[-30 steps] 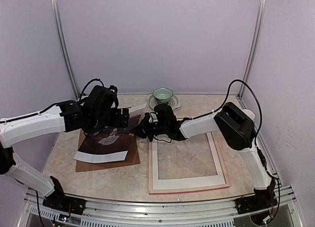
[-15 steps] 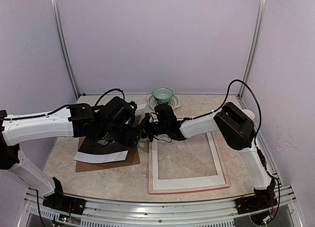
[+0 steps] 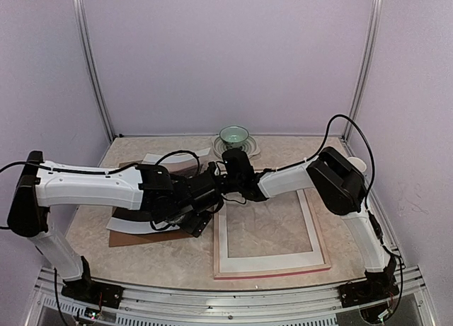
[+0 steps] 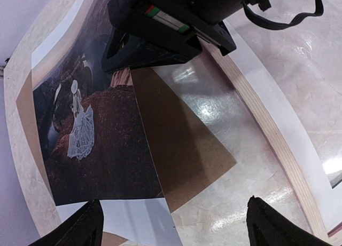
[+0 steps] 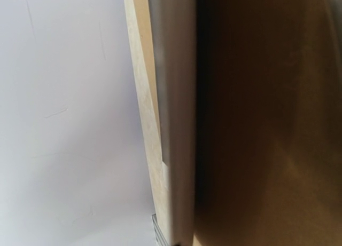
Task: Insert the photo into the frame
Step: Pass from the right arm to the left
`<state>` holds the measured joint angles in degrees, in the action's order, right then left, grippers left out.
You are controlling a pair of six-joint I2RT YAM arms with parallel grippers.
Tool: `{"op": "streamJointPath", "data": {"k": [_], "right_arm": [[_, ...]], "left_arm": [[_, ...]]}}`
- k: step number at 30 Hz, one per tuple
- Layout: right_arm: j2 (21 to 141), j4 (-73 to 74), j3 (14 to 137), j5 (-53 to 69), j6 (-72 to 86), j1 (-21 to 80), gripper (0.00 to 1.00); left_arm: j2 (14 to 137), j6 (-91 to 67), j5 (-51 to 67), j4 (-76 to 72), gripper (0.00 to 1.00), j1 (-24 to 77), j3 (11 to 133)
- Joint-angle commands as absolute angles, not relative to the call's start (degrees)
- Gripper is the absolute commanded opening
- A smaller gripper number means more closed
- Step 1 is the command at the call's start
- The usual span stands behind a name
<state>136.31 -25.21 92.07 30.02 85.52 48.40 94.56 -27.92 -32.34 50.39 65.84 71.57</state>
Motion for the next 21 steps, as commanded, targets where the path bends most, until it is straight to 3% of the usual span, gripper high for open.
{"op": "streamJointPath", "data": {"k": [1, 21], "right_arm": [[137.90, -26.81, 93.08, 30.65, 86.22, 47.90, 0.00], [137.61, -28.80, 91.53, 31.02, 86.75, 47.90, 0.00]], "left_arm": [[97.49, -29.12, -39.26, 53.69, 0.90, 67.37, 73.65], [105.65, -26.09, -44.65, 54.18, 0.72, 67.79, 75.70]]}}
